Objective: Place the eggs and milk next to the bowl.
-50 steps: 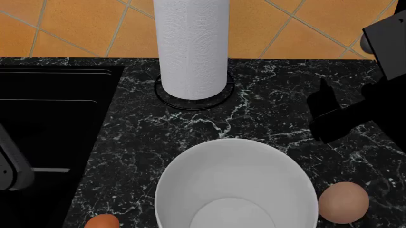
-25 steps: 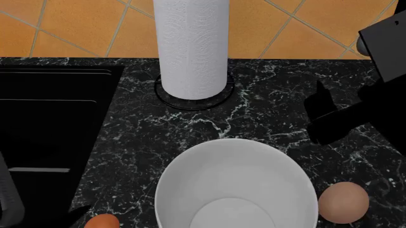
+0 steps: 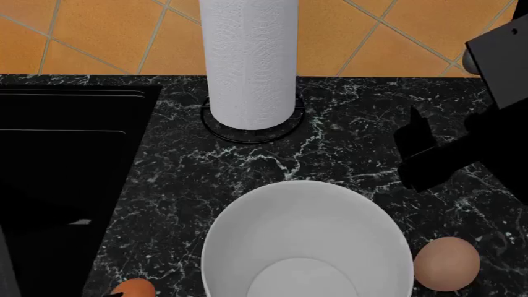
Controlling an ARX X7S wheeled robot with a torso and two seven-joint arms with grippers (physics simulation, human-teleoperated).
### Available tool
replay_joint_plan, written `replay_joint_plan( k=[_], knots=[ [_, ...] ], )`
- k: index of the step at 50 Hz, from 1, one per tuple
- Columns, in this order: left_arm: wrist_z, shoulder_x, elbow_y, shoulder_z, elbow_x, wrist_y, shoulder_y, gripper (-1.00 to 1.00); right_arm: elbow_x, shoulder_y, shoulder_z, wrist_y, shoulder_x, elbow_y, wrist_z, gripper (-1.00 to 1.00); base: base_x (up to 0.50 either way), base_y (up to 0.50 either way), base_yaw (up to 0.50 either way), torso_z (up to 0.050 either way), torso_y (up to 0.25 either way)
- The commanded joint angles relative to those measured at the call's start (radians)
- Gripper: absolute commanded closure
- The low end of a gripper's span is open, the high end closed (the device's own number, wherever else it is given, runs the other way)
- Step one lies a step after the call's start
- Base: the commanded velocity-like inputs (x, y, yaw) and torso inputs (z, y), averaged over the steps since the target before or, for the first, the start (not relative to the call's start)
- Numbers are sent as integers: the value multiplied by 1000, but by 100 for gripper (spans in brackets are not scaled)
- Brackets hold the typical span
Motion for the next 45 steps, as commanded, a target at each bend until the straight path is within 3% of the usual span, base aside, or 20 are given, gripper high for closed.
replay_joint_plan(
  k=[1, 25, 45],
  knots=[
    [52, 18, -21, 5, 29, 4, 3, -100, -13, 5, 24, 0, -20, 18, -16, -100, 0, 0, 0, 0, 0],
    [61, 31, -53, 62, 67, 12, 39, -100, -1, -17, 38, -2, -15, 4, -7, -100, 0, 0, 0, 0, 0],
    [98, 100, -177, 131, 130, 54, 35, -100, 0, -10, 27, -4, -19, 17, -5, -100, 0, 0, 0, 0, 0]
  ],
)
